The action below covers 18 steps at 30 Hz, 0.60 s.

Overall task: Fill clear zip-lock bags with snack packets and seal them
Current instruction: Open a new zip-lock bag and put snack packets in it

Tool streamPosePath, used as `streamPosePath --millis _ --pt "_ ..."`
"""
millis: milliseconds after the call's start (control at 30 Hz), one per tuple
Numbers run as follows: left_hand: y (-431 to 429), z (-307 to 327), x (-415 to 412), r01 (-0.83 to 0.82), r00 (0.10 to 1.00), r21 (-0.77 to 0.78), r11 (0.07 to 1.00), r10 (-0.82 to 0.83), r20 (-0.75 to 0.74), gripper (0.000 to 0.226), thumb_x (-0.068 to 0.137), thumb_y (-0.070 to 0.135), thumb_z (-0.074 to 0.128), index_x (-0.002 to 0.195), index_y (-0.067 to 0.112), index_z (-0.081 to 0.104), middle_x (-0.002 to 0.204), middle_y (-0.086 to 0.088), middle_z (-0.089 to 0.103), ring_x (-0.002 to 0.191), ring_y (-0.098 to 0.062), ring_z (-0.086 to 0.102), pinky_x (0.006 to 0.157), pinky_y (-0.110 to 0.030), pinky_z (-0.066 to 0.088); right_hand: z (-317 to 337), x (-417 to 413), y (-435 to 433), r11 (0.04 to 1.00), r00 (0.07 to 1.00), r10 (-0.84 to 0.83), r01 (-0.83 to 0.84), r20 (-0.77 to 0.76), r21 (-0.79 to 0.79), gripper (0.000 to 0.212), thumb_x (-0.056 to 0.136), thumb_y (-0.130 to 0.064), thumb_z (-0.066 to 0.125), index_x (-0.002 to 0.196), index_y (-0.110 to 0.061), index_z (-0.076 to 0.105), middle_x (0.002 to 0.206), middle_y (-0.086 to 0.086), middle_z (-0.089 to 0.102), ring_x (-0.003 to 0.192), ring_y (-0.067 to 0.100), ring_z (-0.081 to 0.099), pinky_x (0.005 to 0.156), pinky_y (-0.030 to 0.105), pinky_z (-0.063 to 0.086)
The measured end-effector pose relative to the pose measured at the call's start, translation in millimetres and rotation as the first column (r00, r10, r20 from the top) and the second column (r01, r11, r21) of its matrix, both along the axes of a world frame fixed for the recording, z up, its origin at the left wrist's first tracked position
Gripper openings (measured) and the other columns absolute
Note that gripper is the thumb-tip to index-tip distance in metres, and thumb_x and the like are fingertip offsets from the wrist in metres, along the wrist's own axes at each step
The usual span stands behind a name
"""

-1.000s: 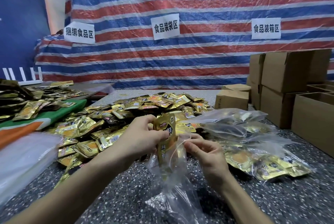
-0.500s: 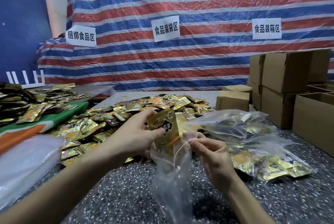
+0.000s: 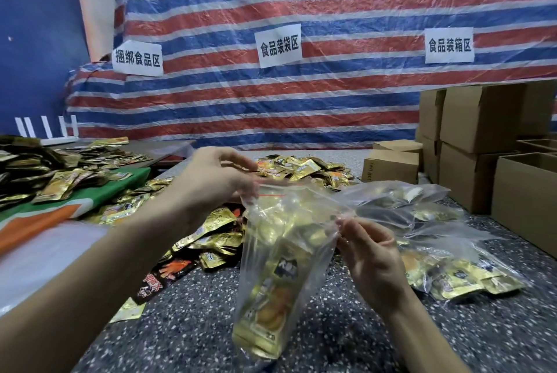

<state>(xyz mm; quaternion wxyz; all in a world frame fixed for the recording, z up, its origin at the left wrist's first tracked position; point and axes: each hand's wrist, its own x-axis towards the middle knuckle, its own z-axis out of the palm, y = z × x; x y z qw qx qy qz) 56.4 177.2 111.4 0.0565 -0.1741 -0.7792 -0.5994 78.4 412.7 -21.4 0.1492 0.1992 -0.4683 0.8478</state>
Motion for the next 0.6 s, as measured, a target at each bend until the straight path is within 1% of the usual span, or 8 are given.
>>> streamPosePath --millis 100,200,300,367,433,500,533,600 --pt "2.9 -11.1 -9.6 -0.016 0.988 0.041 0.999 0.022 -0.154 0.020 0.082 0.008 0.076 0.098 0.012 0.066 0.086 -0.005 0.074 0.074 -0.020 0.073 0.057 -0.021 0.056 1.5 1.3 0.7 0.999 0.999 -0.043 0.043 0.000 0.000 0.048 0.052 -0.041 0.098 0.082 -0.008 0.080 0.087 0.010 0.075 0.085 0.021 0.069 0.080 0.029 0.059" --pt "2.9 -35.1 -34.4 -0.115 0.961 -0.014 0.993 0.107 -0.255 0.010 0.094 0.028 0.065 0.099 0.019 0.065 0.089 -0.001 0.072 0.065 -0.017 0.071 0.055 -0.026 0.056 2.0 2.2 -2.3 0.993 0.993 -0.115 0.115 -0.010 0.038 0.050 0.054 -0.045 0.096 0.086 -0.010 0.079 0.094 0.016 0.074 0.094 0.028 0.067 0.088 0.038 0.056" --pt "2.0 -65.7 -67.2 -0.240 0.924 -0.169 0.956 0.171 -0.341 0.007 0.096 0.016 0.061 0.098 0.020 0.066 0.094 0.002 0.070 0.078 -0.014 0.068 0.064 -0.017 0.050 5.5 5.9 -5.4 0.993 0.994 -0.105 0.106 -0.020 0.057 0.041 0.059 -0.045 0.093 0.085 -0.016 0.079 0.095 0.011 0.076 0.093 0.023 0.071 0.082 0.033 0.060" --pt "6.9 -85.6 -88.4 -0.259 0.921 -0.354 0.899 0.120 -0.370 0.018 0.095 0.007 0.058 0.103 0.020 0.067 0.104 0.003 0.069 0.092 -0.015 0.065 0.075 -0.021 0.052 6.4 7.1 -5.8 0.996 0.997 -0.081 0.081 -0.015 0.048 0.026 0.069 -0.038 0.085 0.083 -0.018 0.078 0.097 0.009 0.076 0.093 0.022 0.073 0.078 0.037 0.061" --pt "18.2 -98.8 -103.8 -0.243 0.927 -0.535 0.809 0.031 -0.374 0.028 0.093 0.008 0.058 0.116 0.022 0.065 0.120 0.005 0.065 0.109 -0.016 0.061 0.093 -0.036 0.051 6.4 7.5 -5.7 0.995 0.996 -0.091 0.092 -0.017 0.043 0.015 0.075 -0.031 0.074 0.082 -0.018 0.076 0.098 0.010 0.076 0.096 0.025 0.073 0.080 0.040 0.060" --pt "29.9 -103.6 -116.5 -0.208 0.913 -0.664 0.719 -0.102 -0.396 0.034 0.093 0.016 0.061 0.124 0.028 0.060 0.130 0.007 0.060 0.123 -0.018 0.054 0.101 -0.040 0.044 5.5 7.0 -5.3 0.993 0.994 -0.105 0.107 -0.032 0.044 0.013 0.077 -0.028 0.069 0.081 -0.017 0.075 0.096 0.011 0.075 0.099 0.025 0.072 0.087 0.039 0.059" --pt "35.5 -103.9 -122.5 -0.196 0.898 -0.743 0.640 -0.187 -0.398 0.038 0.093 0.021 0.061 0.130 0.031 0.057 0.136 0.007 0.056 0.130 -0.020 0.049 0.105 -0.040 0.040 6.2 7.3 -5.4 0.994 0.993 -0.105 0.107 -0.044 0.034 0.012 0.077 -0.027 0.068 0.080 -0.018 0.075 0.092 0.009 0.075 0.095 0.022 0.072 0.086 0.034 0.059" --pt "44.8 -102.6 -133.5 -0.211 0.894 -0.916 0.341 -0.312 -0.321 0.054 0.096 0.032 0.057 0.147 0.029 0.041 0.155 0.005 0.038 0.146 -0.022 0.028 0.117 -0.041 0.023 7.3 7.7 -5.9 0.996 0.994 -0.086 0.087 -0.068 0.010 0.009 0.077 -0.024 0.068 0.078 -0.019 0.075 0.084 0.004 0.075 0.085 0.013 0.072 0.078 0.024 0.058"
